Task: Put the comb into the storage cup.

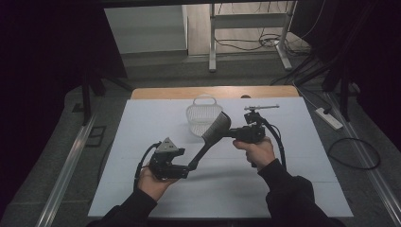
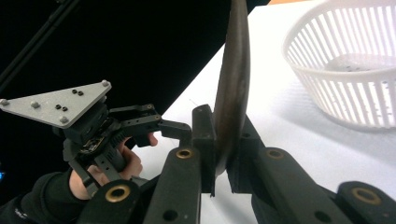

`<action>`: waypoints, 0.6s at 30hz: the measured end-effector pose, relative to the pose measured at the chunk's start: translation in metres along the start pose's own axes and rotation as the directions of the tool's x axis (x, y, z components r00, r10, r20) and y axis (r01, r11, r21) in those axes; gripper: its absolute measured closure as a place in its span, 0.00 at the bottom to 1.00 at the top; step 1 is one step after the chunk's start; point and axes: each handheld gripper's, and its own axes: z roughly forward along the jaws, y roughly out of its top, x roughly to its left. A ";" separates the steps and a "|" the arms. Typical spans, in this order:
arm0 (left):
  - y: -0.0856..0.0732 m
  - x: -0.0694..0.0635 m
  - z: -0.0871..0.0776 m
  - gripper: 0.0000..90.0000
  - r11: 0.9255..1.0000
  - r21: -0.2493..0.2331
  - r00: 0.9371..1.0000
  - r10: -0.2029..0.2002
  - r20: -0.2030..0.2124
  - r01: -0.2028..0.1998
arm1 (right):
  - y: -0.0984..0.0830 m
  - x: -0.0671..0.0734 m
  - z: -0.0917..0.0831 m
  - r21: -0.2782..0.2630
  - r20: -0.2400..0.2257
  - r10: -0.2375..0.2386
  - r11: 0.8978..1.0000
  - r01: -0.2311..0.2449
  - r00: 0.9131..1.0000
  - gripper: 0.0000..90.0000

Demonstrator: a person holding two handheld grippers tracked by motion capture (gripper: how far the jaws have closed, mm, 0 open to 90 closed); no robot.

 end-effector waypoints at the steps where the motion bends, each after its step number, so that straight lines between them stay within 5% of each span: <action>1: -0.001 0.000 0.000 0.26 1.000 0.002 1.000 0.000 -0.003 0.000 | 0.000 0.000 0.000 -0.002 0.005 -0.003 1.000 0.003 1.000 0.92; 12: -0.005 0.013 -0.011 0.06 0.997 0.008 0.997 -0.078 0.018 0.078 | 0.004 0.006 -0.006 -0.011 0.047 -0.041 0.999 0.042 0.998 0.92; 18: -0.007 0.016 -0.018 0.02 0.996 0.018 0.996 -0.083 0.016 0.082 | 0.005 0.007 -0.006 -0.015 0.056 -0.052 0.998 0.053 0.997 0.92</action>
